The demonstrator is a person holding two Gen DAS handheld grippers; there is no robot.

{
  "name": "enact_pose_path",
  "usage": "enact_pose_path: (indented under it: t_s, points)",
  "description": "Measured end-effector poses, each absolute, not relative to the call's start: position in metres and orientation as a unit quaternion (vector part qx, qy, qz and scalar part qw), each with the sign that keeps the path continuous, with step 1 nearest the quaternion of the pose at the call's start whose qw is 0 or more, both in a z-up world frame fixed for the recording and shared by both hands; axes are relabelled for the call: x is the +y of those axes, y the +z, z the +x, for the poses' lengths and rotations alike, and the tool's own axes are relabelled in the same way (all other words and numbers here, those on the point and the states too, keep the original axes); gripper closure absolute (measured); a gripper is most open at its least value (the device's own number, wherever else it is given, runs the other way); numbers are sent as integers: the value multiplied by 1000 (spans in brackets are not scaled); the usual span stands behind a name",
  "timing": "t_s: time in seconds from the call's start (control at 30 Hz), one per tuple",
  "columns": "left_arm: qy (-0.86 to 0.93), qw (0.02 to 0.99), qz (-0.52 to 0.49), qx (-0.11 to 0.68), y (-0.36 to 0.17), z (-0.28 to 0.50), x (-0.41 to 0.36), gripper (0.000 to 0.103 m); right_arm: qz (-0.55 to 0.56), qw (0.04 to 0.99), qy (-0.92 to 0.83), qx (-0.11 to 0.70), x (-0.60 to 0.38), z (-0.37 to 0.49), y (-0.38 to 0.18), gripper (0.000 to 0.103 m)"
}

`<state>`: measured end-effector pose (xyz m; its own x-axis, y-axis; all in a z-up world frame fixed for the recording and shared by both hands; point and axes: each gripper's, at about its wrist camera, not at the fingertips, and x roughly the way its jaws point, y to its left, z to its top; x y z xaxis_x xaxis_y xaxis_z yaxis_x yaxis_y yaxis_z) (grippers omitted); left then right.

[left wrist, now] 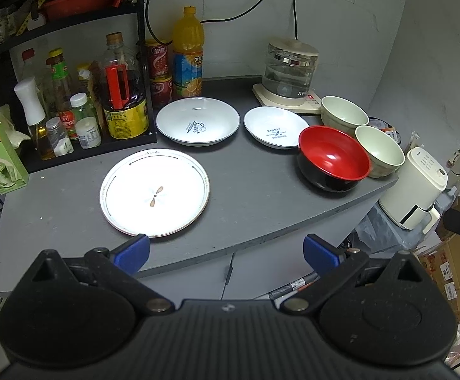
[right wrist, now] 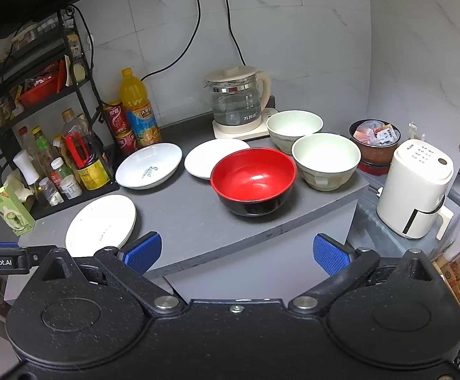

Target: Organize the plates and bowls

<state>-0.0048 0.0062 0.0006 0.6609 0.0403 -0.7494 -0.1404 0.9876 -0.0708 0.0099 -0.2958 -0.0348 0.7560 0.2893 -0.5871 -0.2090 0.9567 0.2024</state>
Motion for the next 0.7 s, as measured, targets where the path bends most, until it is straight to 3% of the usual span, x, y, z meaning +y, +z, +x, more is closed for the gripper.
enact_pose_path:
  t_s: [0.7]
  points:
    - [56,910,-65,405,2,-8,9,1,58,936,134,320,-294,9,-33,0]
